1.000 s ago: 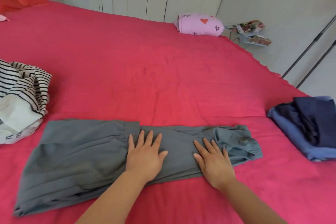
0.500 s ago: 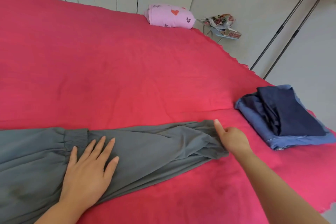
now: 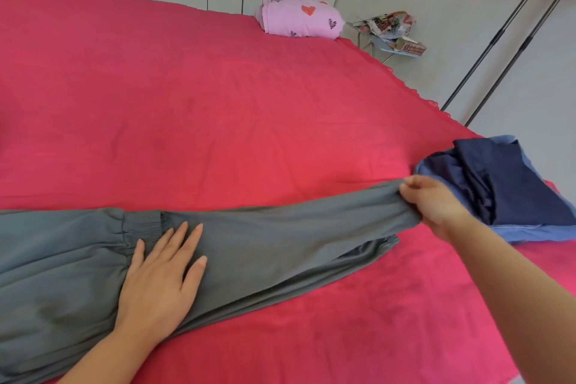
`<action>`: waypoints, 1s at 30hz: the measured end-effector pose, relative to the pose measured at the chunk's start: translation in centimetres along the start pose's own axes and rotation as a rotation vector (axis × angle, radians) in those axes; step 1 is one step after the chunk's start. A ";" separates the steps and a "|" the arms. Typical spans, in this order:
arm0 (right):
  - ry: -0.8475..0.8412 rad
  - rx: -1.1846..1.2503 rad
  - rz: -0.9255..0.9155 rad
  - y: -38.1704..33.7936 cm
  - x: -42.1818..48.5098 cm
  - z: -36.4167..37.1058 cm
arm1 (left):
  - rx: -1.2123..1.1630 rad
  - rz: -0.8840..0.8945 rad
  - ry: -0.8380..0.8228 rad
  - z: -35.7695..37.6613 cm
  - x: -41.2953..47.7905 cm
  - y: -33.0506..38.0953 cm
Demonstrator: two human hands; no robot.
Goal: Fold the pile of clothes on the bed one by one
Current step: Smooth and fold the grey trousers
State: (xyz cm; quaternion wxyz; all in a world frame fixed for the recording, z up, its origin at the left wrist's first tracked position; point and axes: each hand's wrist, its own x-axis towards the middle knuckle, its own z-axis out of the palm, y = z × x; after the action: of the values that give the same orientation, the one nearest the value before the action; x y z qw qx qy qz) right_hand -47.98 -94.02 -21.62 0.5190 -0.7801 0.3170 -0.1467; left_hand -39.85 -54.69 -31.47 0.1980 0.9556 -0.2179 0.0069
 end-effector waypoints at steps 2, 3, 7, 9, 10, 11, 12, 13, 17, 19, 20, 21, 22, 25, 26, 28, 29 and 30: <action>-0.080 -0.110 0.113 1.4 0.2 1.2 | 0.017 0.003 0.003 0.0 -0.1 0.1; -0.105 -0.140 0.178 1.8 0.2 1.5 | 0.024 0.002 0.000 0.1 -0.1 0.1; -0.083 -0.153 0.306 2.0 0.8 1.8 | 0.077 0.017 0.000 0.4 -0.2 -0.1; -0.139 -0.158 0.269 1.5 1.3 1.8 | 0.104 0.020 -0.001 0.6 -0.2 -0.2; -0.154 -0.126 0.233 1.1 1.4 1.9 | 0.115 0.020 -0.005 0.7 -0.3 -0.2; -0.131 -0.069 0.181 1.0 1.7 2.0 | 0.126 0.020 -0.007 0.8 -0.3 -0.3; -0.084 -0.007 0.137 0.9 2.0 2.1 | 0.136 0.021 -0.006 0.8 -0.3 -0.3; -0.046 0.048 0.118 1.1 2.4 2.3 | 0.149 0.022 -0.003 0.8 -0.3 -0.3; -0.021 0.011 0.148 3.4 2.6 3.0 | 0.230 0.039 -0.007 0.9 -0.2 -0.4; -0.001 0.059 0.156 3.4 1.5 3.1 | 0.226 0.032 -0.009 0.9 -0.2 -0.3; 0.001 0.087 0.168 3.2 0.9 3.0 | 0.224 0.028 -0.011 1.0 -0.2 -0.3; -0.017 0.093 0.184 3.1 0.6 2.7 | 0.224 0.025 -0.011 1.0 -0.2 -0.2; -0.036 0.079 0.185 3.4 0.5 2.2 | 0.225 0.024 -0.012 1.0 -0.2 -0.2; -0.042 -0.159 0.111 3.9 0.1 0.9 | 0.224 0.026 -0.009 0.8 -0.3 -0.1; -0.017 -0.270 0.103 4.0 0.1 0.5 | 0.228 0.028 -0.010 0.8 -0.3 0.0; -0.033 -0.497 0.130 3.8 -0.3 0.1 | 0.242 0.043 -0.009 0.7 -0.4 0.0; -0.071 -0.594 0.160 3.6 -0.7 0.2 | 0.250 0.052 -0.008 0.6 -0.4 0.0; -0.075 -0.667 0.170 3.4 -0.9 0.3 | 0.259 0.060 -0.005 0.6 -0.4 0.0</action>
State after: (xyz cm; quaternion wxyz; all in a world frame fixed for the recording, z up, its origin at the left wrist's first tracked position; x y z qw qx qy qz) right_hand -49.67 -94.15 -24.73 0.2572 -0.8824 0.3922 0.0374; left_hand -40.25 -54.73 -32.02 0.0720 0.9663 -0.2441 0.0387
